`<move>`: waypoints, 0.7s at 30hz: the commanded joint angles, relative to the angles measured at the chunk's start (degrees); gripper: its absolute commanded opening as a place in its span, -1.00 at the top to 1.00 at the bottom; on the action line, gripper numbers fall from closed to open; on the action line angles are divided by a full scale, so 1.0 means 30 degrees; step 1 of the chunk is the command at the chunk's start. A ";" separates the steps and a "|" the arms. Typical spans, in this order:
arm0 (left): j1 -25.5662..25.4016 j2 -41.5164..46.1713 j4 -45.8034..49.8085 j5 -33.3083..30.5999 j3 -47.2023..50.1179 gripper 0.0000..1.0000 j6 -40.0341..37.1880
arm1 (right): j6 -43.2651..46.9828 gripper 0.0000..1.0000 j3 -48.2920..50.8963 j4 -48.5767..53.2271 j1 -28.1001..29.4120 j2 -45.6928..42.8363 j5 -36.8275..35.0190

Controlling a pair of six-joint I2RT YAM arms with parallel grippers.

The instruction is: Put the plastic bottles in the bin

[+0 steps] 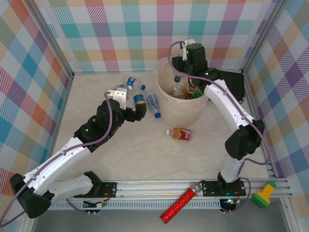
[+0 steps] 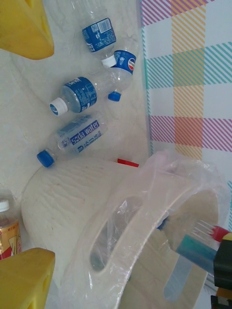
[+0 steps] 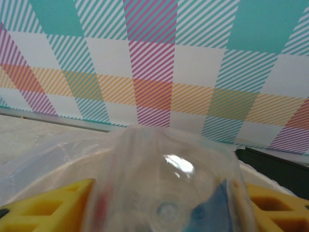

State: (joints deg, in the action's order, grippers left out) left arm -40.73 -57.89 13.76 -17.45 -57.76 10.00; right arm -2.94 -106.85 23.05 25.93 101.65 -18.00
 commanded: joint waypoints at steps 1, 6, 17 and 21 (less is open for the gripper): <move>0.0378 0.0304 0.0513 0.0037 0.0249 -0.99 0.0322 | 0.0128 -0.53 -0.0866 -0.0291 -0.0057 -0.0183 -0.0525; 0.0787 -0.0273 0.0482 0.0131 0.0125 -0.99 0.0669 | -0.0514 -0.98 -0.0134 -0.0139 -0.0059 -0.1071 0.0568; 0.1944 -0.3000 -0.0130 0.0311 -0.0230 -0.99 0.2429 | -0.1947 -0.98 0.3641 -0.0664 -0.0057 -0.4496 0.3420; 0.3213 -0.4295 -0.0020 0.0364 -0.0150 -0.99 0.4067 | -0.2499 -0.98 0.5778 -0.1619 -0.0060 -0.5918 0.3972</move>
State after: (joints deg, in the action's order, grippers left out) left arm -33.54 -68.97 14.66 -16.08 -57.63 17.54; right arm -8.19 -92.66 21.26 25.93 86.26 -8.88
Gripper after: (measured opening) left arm 0.995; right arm 0.990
